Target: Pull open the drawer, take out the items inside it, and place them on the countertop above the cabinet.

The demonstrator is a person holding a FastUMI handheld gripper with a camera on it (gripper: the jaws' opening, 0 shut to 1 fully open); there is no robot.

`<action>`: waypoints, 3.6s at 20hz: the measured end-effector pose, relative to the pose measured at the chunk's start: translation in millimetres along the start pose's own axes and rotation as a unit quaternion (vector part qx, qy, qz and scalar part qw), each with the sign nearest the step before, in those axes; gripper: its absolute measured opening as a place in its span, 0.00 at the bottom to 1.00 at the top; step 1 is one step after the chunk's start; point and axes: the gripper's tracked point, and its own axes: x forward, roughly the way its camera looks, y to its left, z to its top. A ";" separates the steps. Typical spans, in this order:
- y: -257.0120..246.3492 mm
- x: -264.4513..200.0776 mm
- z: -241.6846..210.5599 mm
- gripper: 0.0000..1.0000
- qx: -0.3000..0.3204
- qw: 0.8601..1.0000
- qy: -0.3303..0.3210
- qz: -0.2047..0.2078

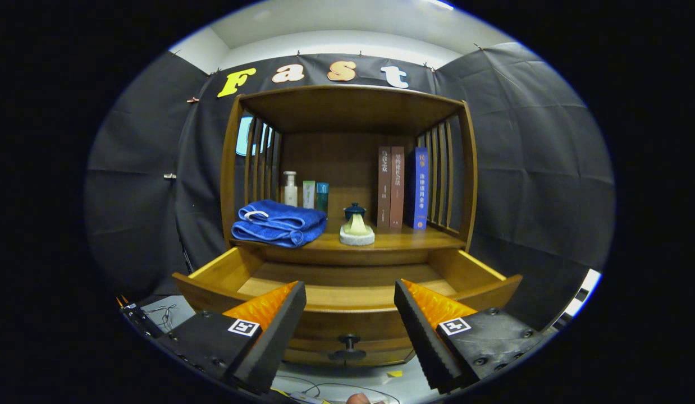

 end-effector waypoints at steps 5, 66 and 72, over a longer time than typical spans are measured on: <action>-6.5 6.7 -47.0 1.00 0.002 1.000 0.027 -0.004; 8.3 33.5 91.0 0.99 -0.036 0.999 -0.008 0.034; -12.1 -32.7 135.5 0.99 0.000 1.000 -0.025 0.012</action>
